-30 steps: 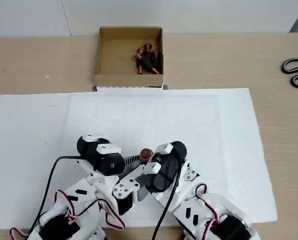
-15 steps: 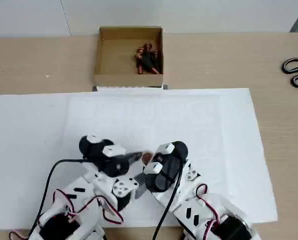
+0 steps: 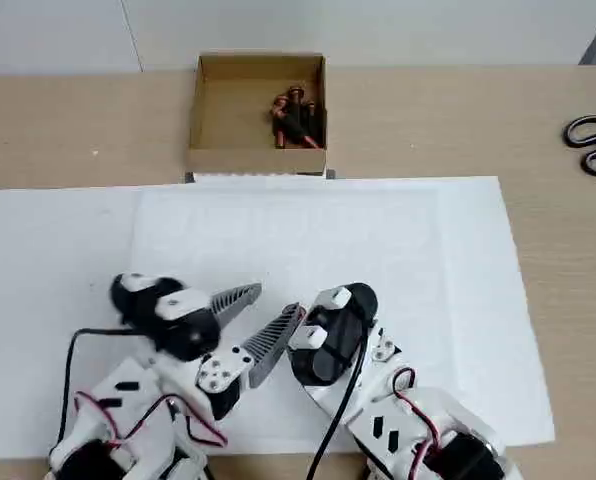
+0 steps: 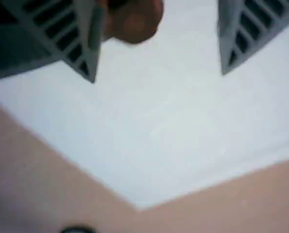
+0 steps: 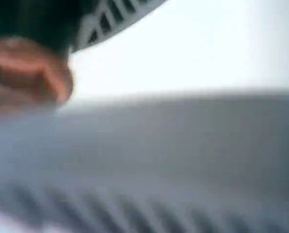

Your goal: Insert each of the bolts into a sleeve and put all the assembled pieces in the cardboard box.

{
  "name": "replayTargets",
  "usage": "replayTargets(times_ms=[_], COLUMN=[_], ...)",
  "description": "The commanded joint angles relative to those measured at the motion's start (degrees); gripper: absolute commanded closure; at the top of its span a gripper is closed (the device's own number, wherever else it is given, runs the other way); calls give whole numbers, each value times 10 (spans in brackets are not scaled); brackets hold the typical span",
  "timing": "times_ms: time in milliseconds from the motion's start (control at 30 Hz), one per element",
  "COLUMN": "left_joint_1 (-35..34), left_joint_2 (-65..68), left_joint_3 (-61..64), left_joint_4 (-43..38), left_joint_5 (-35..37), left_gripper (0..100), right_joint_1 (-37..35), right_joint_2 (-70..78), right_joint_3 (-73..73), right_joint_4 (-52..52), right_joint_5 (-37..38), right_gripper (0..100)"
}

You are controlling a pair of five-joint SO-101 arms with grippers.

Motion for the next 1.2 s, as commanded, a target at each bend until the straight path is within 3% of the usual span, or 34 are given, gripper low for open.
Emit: replayTargets(times_ms=[0,67,167,267,500,633,1000,1167], left_joint_1=[-4,-17,-79,-145,-267,-291,-302,-302], left_joint_2=[-3,-4,-3,-3,-4,-4,-4,-4], left_joint_3=[-47,-51,-47,-24,125,164,261,260], left_joint_4=[2,2,3,3,-3,-3,-2,-2], left_joint_5=[17,17,13,7,-96,-97,-98,-98], left_gripper=[845,862,991,987,994,994,994,994], right_joint_1=[7,7,7,7,7,23,167,182], right_joint_2=[-6,-6,-6,-6,-7,-6,-6,-5], right_joint_3=[-23,-23,-23,-22,-24,-24,-24,-22], right_joint_4=[-4,-4,-4,10,59,60,65,65], right_joint_5=[0,0,0,0,-2,-2,-5,-61], right_gripper=[995,995,995,995,995,995,995,995])
